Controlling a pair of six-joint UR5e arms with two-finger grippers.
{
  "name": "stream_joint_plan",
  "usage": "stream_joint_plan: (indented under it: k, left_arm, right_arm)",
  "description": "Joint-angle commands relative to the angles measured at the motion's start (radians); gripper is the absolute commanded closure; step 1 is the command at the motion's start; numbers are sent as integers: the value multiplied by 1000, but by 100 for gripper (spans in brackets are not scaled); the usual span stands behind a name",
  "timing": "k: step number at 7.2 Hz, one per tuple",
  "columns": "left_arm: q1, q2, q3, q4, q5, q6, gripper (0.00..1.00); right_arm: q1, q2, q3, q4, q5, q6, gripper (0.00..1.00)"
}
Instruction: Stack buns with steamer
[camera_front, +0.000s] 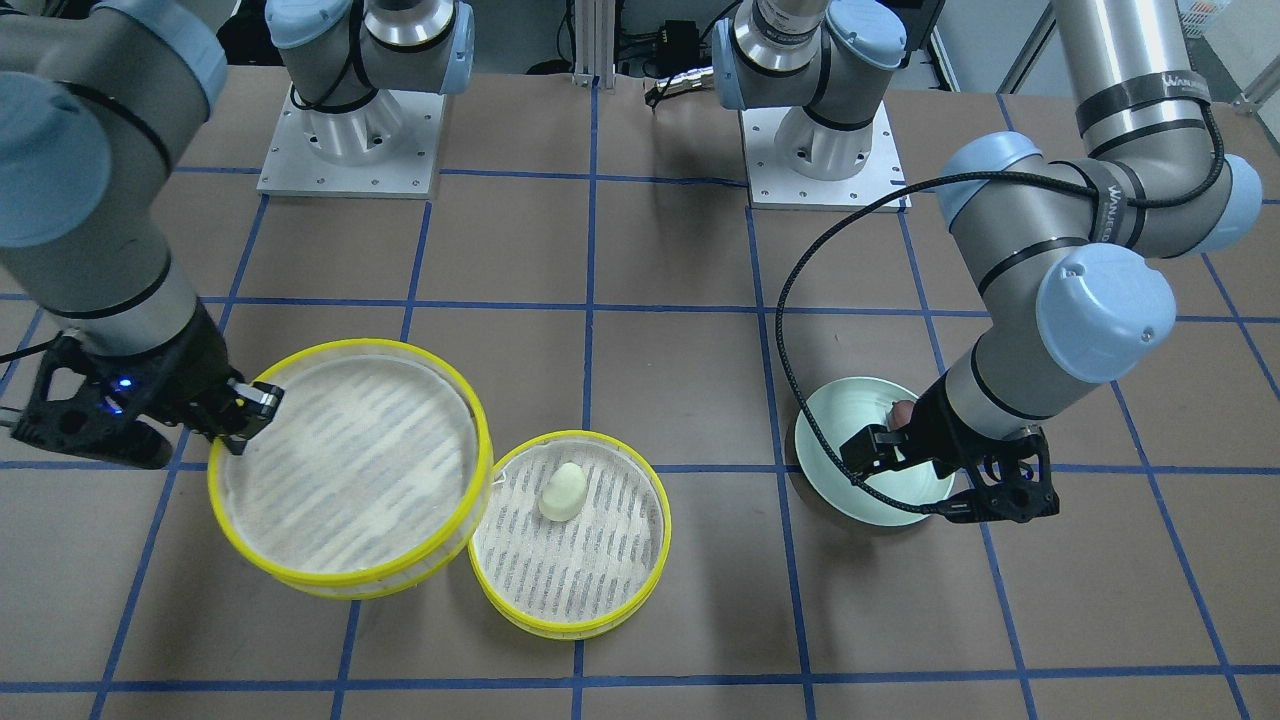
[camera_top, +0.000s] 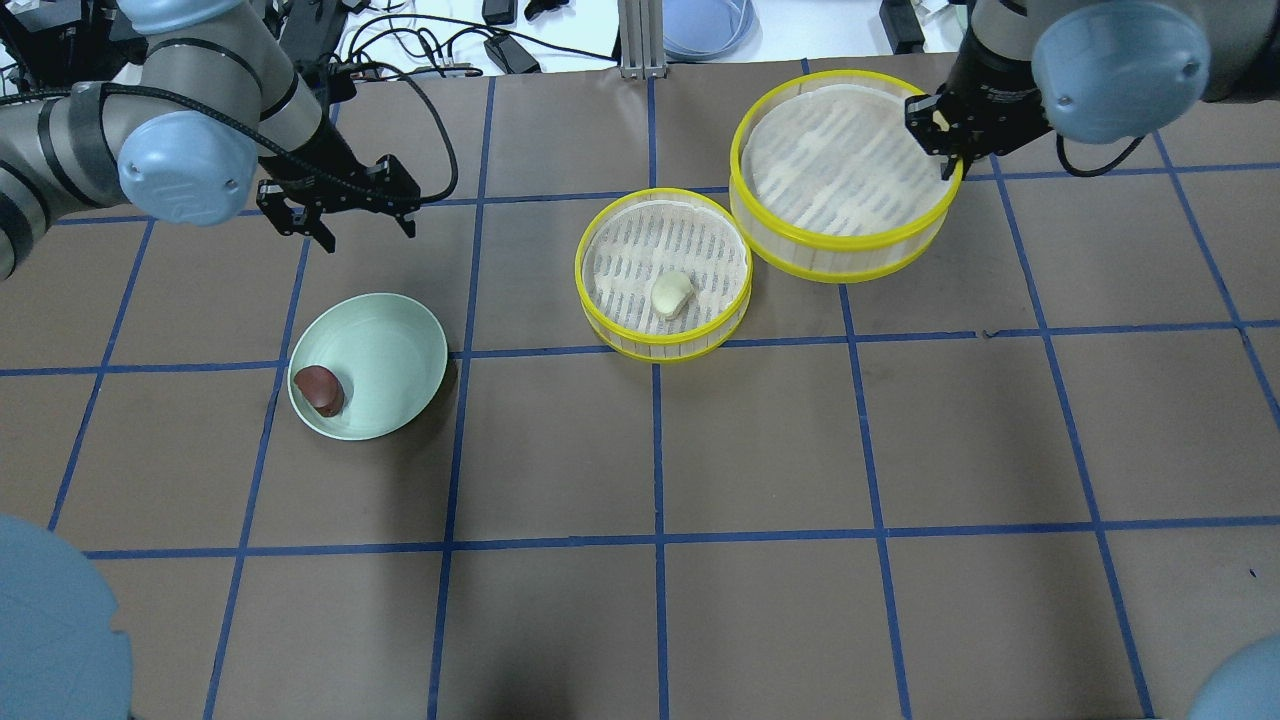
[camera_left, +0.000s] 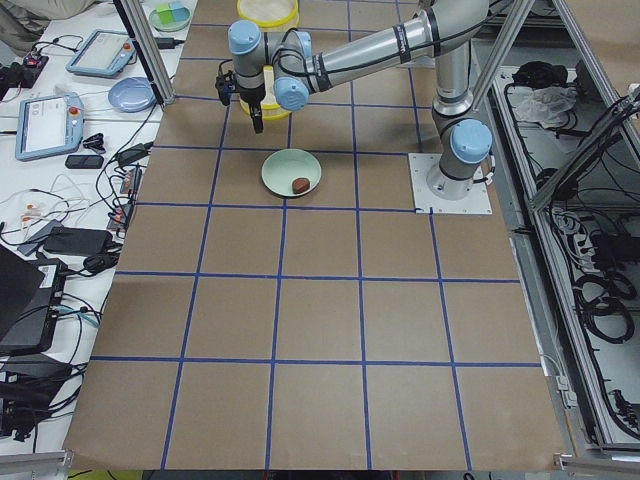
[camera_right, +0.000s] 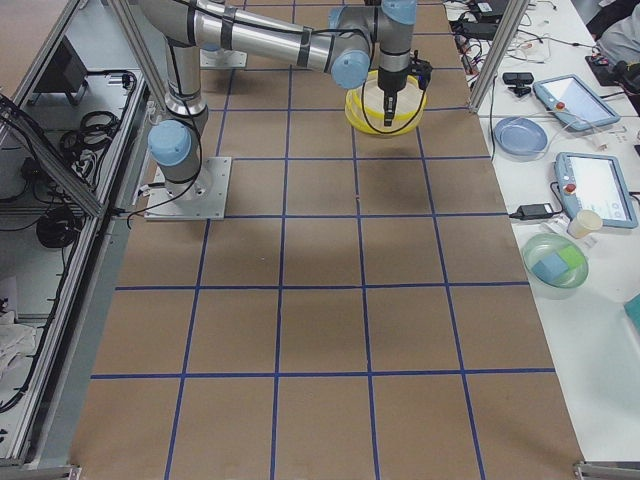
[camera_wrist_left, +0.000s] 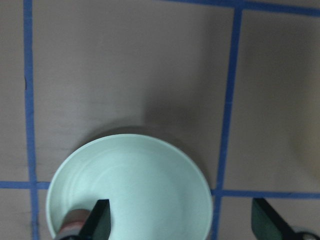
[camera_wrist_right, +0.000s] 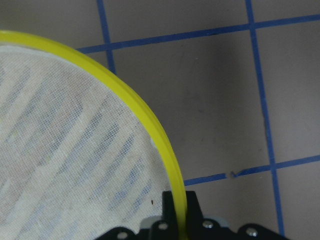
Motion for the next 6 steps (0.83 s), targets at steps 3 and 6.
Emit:
stream_joint_plan:
  k: [3,6]
  left_arm:
    - [65,-23,-140,-8,167,437,2]
    - [67,-70,-180,4,196,456,9]
  right_arm:
    - [194,118,2,-86,32,330,100]
    - [227,171,37,-168,33,354,100]
